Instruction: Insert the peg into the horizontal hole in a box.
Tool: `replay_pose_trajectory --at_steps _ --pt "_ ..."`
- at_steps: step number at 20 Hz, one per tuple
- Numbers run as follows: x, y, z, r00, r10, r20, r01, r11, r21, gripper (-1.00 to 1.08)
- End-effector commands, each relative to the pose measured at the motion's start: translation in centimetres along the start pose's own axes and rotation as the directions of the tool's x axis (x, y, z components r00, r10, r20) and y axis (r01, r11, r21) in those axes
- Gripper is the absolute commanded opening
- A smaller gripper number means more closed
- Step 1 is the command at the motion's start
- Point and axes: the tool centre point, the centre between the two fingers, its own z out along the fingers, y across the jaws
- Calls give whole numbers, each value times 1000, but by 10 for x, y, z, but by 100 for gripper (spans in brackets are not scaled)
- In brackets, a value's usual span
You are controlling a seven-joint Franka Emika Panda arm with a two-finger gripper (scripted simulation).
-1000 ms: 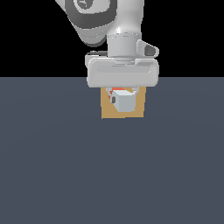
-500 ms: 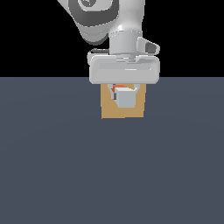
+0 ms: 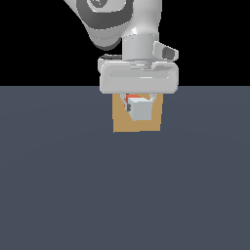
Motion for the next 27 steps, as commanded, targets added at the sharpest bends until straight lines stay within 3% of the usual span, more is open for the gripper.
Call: replay_pose_trajectory --at_steps 1,8,20,27 --pt "0 2 -4 1000 -1 0 1 1000 -7 -100" --pt "11 0 -1 1000 0 0 0 1000 -3 -100" --pt "99 0 -3 1000 0 0 0 1000 -7 -100" --pt "114 2 -4 1000 0 0 0 1000 -7 -100"
